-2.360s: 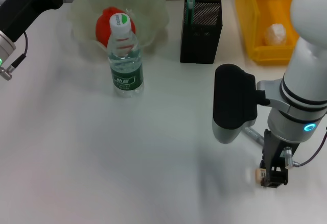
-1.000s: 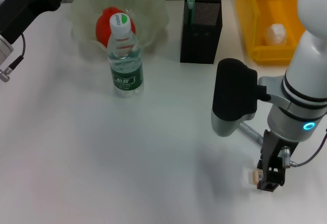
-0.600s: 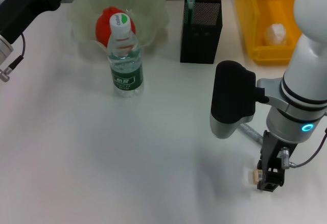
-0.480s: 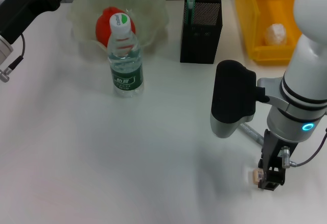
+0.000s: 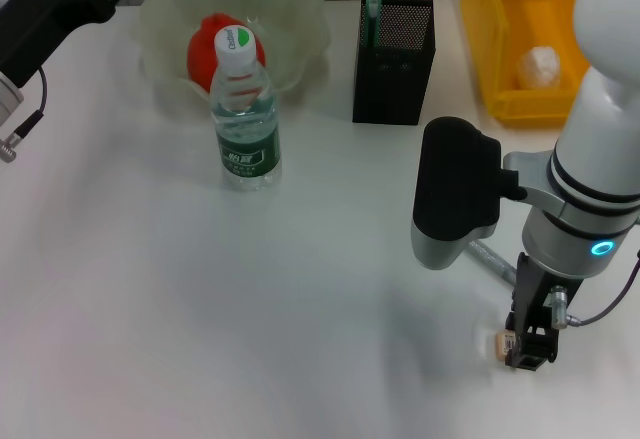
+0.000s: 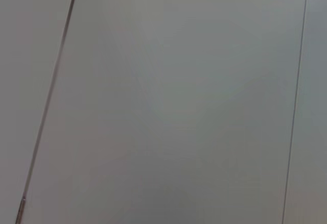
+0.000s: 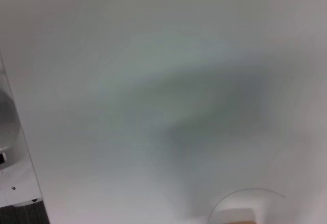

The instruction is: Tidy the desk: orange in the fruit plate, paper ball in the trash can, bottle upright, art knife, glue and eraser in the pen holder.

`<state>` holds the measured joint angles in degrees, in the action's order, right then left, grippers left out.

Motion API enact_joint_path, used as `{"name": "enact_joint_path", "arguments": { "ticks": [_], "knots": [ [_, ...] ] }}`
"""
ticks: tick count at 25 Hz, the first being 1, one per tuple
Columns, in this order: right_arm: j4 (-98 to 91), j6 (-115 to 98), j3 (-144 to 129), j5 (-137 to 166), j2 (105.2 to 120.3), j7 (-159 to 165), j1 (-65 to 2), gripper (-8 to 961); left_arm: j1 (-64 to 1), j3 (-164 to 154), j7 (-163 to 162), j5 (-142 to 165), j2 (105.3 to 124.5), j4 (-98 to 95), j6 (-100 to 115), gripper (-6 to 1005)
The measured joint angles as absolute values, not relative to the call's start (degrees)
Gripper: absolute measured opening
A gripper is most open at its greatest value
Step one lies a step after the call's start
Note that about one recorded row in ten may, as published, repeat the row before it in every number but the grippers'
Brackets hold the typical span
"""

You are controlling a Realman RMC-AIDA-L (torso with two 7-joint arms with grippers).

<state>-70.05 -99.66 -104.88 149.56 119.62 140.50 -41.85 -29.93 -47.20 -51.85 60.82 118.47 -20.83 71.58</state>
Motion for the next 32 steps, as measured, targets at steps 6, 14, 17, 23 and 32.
{"name": "enact_joint_path", "arguments": {
  "ticks": [6, 14, 17, 23, 32],
  "knots": [
    [-70.0, -100.0, -104.9, 149.6, 119.62, 140.7, -41.9, 363, -29.7, -47.2, -51.9, 60.8, 118.47, -21.1, 71.8, 625],
    [-69.7, -100.2, -105.7, 149.6, 119.62, 140.8, -41.9, 333, -29.7, -47.2, -51.9, 60.8, 118.56, -21.1, 71.9, 626],
    [-69.7, -100.2, -105.7, 149.7, 119.62, 140.8, -41.9, 332, -29.6, -47.2, -51.9, 60.8, 118.57, -21.1, 72.0, 626],
    [-69.7, -100.1, -105.7, 149.7, 119.62, 140.8, -41.9, 327, -29.6, -47.2, -51.9, 60.8, 118.57, -21.1, 72.1, 626],
    [-71.7, -100.2, -104.6, 149.3, 119.62, 140.4, -41.3, 275, -29.5, -47.2, -51.9, 60.8, 118.57, -21.1, 72.1, 626]
  ]
}}
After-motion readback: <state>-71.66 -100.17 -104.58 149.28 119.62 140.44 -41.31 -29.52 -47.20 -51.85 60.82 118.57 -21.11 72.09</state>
